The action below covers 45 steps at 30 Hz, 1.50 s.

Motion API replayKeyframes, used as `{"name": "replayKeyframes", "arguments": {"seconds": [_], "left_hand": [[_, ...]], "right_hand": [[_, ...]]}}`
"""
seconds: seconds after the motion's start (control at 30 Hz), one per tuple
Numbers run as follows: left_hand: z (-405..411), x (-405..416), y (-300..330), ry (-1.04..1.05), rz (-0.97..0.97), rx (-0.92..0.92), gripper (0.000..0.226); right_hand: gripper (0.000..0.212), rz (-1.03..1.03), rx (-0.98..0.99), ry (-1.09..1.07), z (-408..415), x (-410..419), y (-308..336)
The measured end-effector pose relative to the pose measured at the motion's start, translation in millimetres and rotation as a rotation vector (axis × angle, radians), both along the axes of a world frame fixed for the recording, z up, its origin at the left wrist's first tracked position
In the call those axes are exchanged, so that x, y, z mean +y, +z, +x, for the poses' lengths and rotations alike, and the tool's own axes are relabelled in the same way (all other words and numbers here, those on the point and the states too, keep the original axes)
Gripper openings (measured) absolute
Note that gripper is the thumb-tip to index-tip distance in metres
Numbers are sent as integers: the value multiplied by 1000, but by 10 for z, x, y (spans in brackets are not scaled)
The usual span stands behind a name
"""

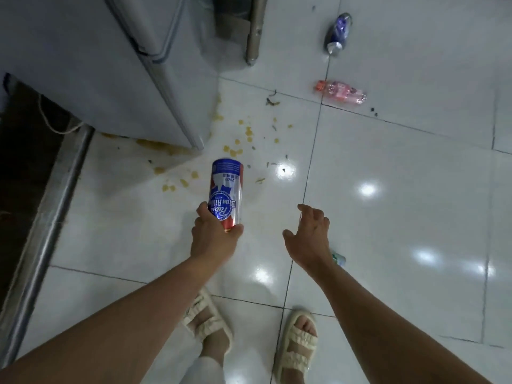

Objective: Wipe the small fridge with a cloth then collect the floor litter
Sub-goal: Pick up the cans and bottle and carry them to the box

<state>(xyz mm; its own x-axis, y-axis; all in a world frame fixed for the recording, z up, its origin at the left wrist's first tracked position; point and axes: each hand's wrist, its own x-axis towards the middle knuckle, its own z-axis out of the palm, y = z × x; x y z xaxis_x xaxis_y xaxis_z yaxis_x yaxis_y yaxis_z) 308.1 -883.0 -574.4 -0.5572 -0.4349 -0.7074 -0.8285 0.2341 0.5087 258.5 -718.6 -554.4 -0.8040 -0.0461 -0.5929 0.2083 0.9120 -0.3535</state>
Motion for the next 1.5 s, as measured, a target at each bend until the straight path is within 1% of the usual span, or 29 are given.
{"name": "replayKeyframes", "arguments": {"seconds": [0.1,0.23,0.37,0.43,0.53,0.6,0.8,1.0,1.13,1.27,1.33,1.4,1.5], "left_hand": [[13,437,41,-78,-17,-5,87],[33,1046,-2,-171,-70,-35,86],[65,1677,-155,-128,-94,-89,87],[83,1986,-281,-81,-75,-103,86],[100,2380,-547,-48,-33,-99,84],[118,2568,-764,-68,-23,-81,83],[157,2775,-1580,-144,-43,-73,82],[114,2624,-2351,-222,-90,-27,82],[95,2501,-2708,-215,-80,-18,81],[120,2460,-2877,-218,-112,-14,81],[131,2465,-2889,-211,-114,-22,82],[137,2477,-2850,-200,-106,-21,83],[136,2479,-2692,-187,-99,-24,83]], "right_hand": [[60,35,-14,-47,41,518,-1],[60,78,-49,-75,123,1239,-108],[64,67,-87,-81,228,1885,-275],[65,70,-100,-64,263,2176,-401],[66,86,-109,-18,314,2553,-679],[67,73,-121,-41,361,2713,-906],[68,28,-141,-59,546,2786,-1804],[73,43,-29,16,585,2631,-2694],[80,106,25,61,567,2579,-3117],[78,178,43,94,565,2601,-3355],[70,180,45,95,565,2623,-3398],[63,169,43,88,546,2632,-3372],[59,163,21,60,519,2645,-3171]]}}
